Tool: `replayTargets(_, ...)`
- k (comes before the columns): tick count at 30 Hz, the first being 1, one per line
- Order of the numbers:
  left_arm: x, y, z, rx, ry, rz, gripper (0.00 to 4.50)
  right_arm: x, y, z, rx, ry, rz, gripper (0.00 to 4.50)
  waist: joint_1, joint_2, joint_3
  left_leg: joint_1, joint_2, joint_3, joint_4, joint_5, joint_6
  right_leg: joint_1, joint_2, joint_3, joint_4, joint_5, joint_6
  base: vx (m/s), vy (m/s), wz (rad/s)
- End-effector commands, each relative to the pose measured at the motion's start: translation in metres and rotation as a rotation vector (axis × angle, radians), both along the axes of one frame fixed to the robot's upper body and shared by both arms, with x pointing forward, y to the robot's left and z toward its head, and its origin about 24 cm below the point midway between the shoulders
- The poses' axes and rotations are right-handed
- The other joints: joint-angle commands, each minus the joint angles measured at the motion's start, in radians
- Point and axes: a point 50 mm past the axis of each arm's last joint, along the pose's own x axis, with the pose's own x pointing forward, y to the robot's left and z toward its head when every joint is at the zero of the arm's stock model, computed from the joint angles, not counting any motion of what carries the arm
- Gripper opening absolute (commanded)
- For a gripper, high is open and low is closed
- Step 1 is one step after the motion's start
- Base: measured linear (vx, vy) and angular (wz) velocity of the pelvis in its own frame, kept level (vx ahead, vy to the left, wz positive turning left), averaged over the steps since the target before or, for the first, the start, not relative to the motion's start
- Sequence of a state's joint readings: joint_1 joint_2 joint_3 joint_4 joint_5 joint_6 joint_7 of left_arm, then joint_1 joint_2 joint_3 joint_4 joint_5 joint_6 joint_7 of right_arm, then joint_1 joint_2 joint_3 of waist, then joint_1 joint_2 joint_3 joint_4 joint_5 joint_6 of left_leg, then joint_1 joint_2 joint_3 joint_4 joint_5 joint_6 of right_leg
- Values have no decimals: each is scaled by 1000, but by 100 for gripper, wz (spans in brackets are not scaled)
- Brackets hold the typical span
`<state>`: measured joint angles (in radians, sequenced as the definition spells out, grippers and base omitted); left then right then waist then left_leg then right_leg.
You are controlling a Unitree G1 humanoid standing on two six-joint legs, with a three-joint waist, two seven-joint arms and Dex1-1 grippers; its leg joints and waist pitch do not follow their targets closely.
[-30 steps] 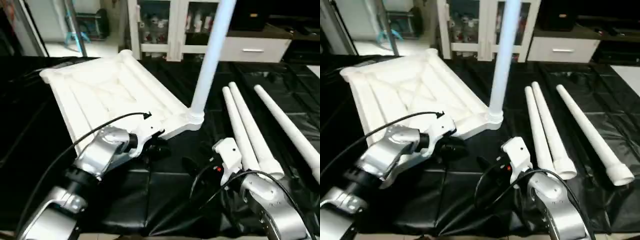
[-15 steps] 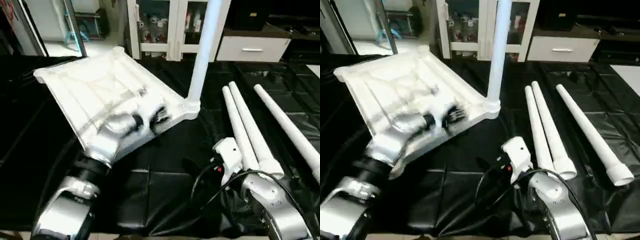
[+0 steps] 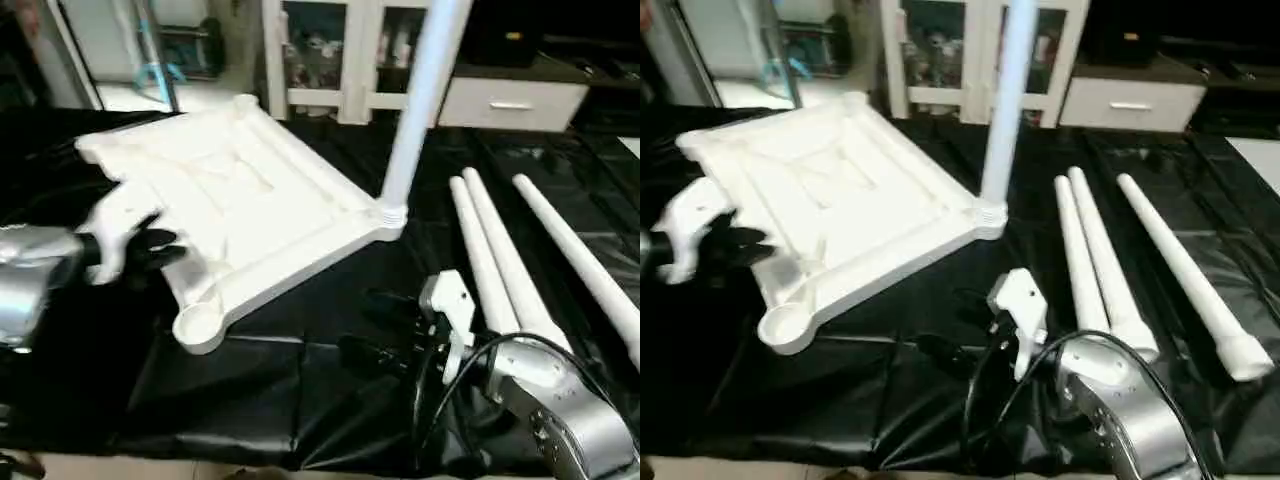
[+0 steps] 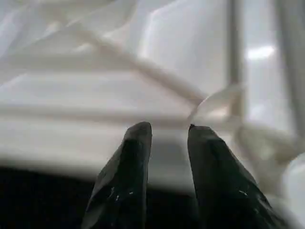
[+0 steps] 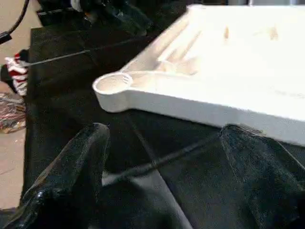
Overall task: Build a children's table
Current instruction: Rotate table base
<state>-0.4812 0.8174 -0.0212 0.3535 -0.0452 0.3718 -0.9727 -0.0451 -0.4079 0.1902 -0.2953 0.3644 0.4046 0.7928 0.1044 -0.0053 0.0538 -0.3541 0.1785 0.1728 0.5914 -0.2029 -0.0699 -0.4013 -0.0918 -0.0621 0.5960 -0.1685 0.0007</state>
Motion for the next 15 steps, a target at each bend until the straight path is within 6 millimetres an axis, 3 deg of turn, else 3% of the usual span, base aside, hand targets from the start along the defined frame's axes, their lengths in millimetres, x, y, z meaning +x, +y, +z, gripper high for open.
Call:
replayTargets(1, 0, 10, 5, 43, -20, 48, 146, 1, 0, 3, 1, -2, 13, 402, -4, 16, -53, 20, 47, -17, -94, -333, -35, 25, -50, 46, -62, -293, -169, 0, 0, 0)
replayTargets(2, -3, 23, 5, 89, 2, 104, 146, 1, 0, 4, 0, -2, 17, 402, -4, 16, -55, 17, 47, -19, -95, -328, -37, 28, -51, 46, -60, -280, -165, 0, 0, 0)
replayTargets(5, -6, 30, 2, 129, 24, 127, 146, 1, 0, 4, -1, 1, 22, 402, -5, 12, -58, 15, 46, -19, -93, -299, -36, 32, -53, 47, -57, -241, -167, 0, 0, 0)
replayTargets(9, -5, 13, -13, 146, 90, 54, 146, 0, 0, 3, -9, 1, 24, 402, -2, 16, -59, 13, 47, -18, -91, -270, -34, 35, -55, 47, -54, -210, -184, 0, 0, 0)
replayTargets(15, -4, -8, -37, 175, 176, -27, 146, 1, -1, 3, -13, -4, 11, 402, -5, 14, -60, 11, 46, -18, -90, -276, -33, 38, -55, 47, -56, -215, -188, 0, 0, 0)
